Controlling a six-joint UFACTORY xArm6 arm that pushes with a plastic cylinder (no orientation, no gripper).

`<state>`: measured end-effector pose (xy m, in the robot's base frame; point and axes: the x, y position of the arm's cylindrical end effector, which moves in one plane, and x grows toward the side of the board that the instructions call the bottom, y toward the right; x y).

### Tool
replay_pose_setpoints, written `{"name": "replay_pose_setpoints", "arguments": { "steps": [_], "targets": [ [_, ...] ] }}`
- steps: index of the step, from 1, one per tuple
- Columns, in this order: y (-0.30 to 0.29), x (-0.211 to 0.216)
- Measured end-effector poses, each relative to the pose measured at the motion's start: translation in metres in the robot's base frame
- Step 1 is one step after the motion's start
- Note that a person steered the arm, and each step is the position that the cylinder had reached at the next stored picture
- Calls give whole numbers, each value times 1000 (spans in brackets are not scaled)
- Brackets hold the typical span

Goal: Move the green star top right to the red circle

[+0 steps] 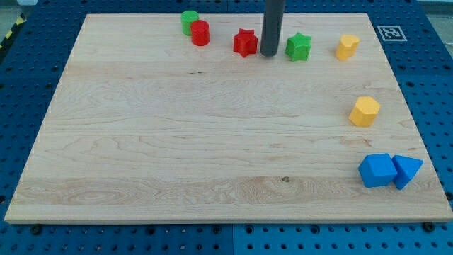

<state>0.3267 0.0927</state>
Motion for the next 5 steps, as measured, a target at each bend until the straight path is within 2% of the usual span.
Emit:
{"name": "replay_pose_setpoints", "arguments": {
  "steps": [1, 2, 3, 5],
  "targets": [
    [22, 7],
    [-42, -26],
    [-68, -42],
    [99, 15]
  ]
}}
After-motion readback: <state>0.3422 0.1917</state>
